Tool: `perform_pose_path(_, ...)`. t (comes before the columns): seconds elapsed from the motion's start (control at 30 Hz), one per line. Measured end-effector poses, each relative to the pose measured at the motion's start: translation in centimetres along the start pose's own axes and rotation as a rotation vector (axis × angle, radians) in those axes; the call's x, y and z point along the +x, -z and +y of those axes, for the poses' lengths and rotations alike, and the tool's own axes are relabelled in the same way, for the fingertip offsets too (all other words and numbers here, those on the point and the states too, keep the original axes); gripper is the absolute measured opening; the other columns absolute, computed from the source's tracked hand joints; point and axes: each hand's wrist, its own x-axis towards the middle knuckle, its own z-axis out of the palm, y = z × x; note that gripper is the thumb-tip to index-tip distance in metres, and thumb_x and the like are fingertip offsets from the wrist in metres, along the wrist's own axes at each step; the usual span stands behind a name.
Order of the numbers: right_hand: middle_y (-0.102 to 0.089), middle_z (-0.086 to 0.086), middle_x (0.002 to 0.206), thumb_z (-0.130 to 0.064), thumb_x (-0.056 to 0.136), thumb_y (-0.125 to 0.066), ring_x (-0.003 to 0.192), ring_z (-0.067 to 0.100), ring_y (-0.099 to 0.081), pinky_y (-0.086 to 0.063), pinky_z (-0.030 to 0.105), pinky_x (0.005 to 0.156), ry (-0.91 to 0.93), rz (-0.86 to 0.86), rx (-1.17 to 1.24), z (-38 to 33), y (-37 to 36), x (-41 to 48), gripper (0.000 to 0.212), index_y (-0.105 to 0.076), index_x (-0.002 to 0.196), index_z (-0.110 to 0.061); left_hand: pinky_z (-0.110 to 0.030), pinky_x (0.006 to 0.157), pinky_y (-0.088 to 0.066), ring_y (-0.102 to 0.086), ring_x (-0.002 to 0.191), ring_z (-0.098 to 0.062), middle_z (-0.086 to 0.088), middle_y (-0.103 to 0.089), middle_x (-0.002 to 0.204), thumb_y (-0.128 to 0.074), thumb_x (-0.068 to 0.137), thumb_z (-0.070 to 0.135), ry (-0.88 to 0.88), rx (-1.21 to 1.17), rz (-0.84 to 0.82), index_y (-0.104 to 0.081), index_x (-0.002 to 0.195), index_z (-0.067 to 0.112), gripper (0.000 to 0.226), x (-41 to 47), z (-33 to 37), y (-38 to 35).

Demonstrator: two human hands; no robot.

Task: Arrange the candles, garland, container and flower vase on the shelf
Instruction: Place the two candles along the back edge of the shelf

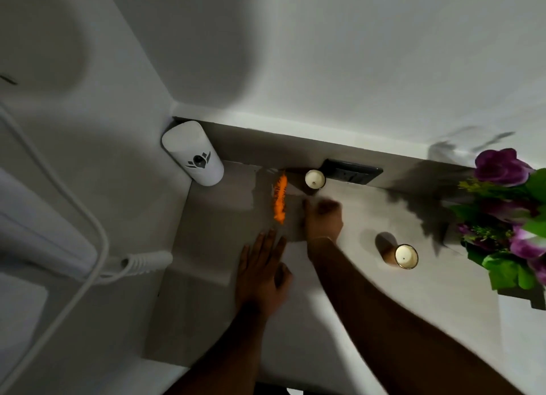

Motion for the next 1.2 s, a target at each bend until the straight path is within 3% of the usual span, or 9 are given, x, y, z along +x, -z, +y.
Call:
perform_pose_path(0.1,-0.075,-0.006,0.084,-0.054,0.089,-0.070,0.082,0.014,-0.072,-0.061,0.038,0.085,0.038,-0.101,-0.009,0.6,-1.6,-2.7,0.034,-0.076,0.090,-0.021,-0.052,0.133,-0.021,-0.022,0.165,-0.018,0.007,-0.022,0.178,-0.043,0.095,0.037,0.010,0.023,-0.070,-0.031,0.167,0.035,0.073,0.2,0.0,0.3)
perform_pose_path(0.27,-0.070,-0.013,0.088,-0.050,0.083,-0.076,0.090,0.010,-0.070,-0.051,0.023,0.083,0.151,-0.209,-0.151,-1.3,-3.5,-3.9,0.038,-0.076,0.113,-0.027,-0.056,0.130,-0.030,-0.033,0.161,-0.024,-0.001,-0.044,0.170,-0.060,0.094,0.029,-0.001,-0.011,-0.038,-0.068,0.142,0.019,0.050,0.1,0.3,1.2)
perform_pose_path(0.4,-0.072,-0.012,0.089,-0.047,0.079,-0.078,0.088,0.009,-0.070,-0.059,0.028,0.084,0.188,-0.280,-0.208,-1.9,-4.9,-4.0,0.039,-0.078,0.112,-0.026,-0.057,0.129,-0.033,-0.030,0.162,-0.026,-0.006,-0.050,0.166,-0.068,0.090,0.025,-0.002,-0.008,-0.009,-0.075,0.131,0.015,0.043,0.0,0.5,1.4)
perform_pose_path(0.63,-0.080,-0.001,0.097,-0.042,0.078,-0.080,0.090,0.019,-0.078,-0.064,0.042,0.089,0.167,-0.343,-0.142,-2.5,-6.7,-4.3,0.039,-0.078,0.110,-0.020,-0.059,0.129,-0.032,-0.036,0.159,-0.027,-0.006,-0.061,0.155,-0.047,0.084,0.036,-0.037,-0.019,0.033,-0.074,0.130,0.020,0.056,0.1,-0.1,0.8)
perform_pose_path(0.77,-0.065,-0.018,0.093,-0.061,0.074,-0.081,0.095,0.009,-0.067,-0.056,0.028,0.087,0.141,-0.371,-0.200,-2.3,-5.6,-4.9,0.058,-0.071,0.119,-0.026,-0.056,0.131,-0.029,-0.033,0.161,-0.026,-0.004,-0.057,0.160,-0.048,0.085,0.038,-0.029,0.009,0.012,-0.074,0.131,0.022,0.055,-0.1,-0.4,-0.2)
perform_pose_path(0.83,-0.067,-0.016,0.095,-0.073,0.071,-0.076,0.093,0.010,-0.067,-0.055,0.030,0.086,0.085,-0.365,-0.189,-1.4,-4.1,-5.3,0.062,-0.070,0.115,-0.028,-0.054,0.131,-0.026,-0.035,0.160,-0.025,-0.004,-0.054,0.162,-0.050,0.089,0.037,-0.014,0.015,-0.001,-0.069,0.138,0.022,0.055,0.0,-0.5,-0.6)
perform_pose_path(0.97,-0.075,0.000,0.071,-0.062,0.081,-0.075,0.072,0.024,-0.075,-0.063,0.042,0.070,-0.017,-0.179,-0.054,4.2,2.4,-6.2,0.041,-0.075,0.080,-0.021,-0.048,0.128,-0.019,-0.031,0.162,-0.022,0.001,-0.025,0.175,-0.062,0.090,0.040,-0.046,0.102,-0.006,-0.045,0.160,0.029,0.073,0.4,-0.7,-0.9)
perform_pose_path(1.07,-0.076,-0.002,0.079,-0.052,0.077,-0.085,0.085,0.027,-0.074,-0.060,0.042,0.076,-0.128,0.079,0.048,9.4,9.7,-6.8,0.034,-0.062,0.092,-0.032,-0.051,0.133,-0.018,-0.014,0.167,-0.015,0.008,-0.019,0.179,-0.059,0.092,0.039,-0.036,0.014,0.028,-0.035,0.165,0.037,0.077,0.1,-0.9,-1.2)
perform_pose_path(1.2,-0.073,0.001,0.099,-0.053,0.065,-0.092,0.096,0.026,-0.068,-0.053,0.046,0.099,-0.230,0.331,0.113,11.0,16.0,-4.5,0.071,-0.041,0.114,-0.045,-0.051,0.133,-0.019,-0.013,0.167,-0.012,0.012,-0.018,0.179,-0.057,0.091,0.038,-0.006,0.030,0.029,-0.033,0.165,0.040,0.078,-0.1,-0.7,-1.2)
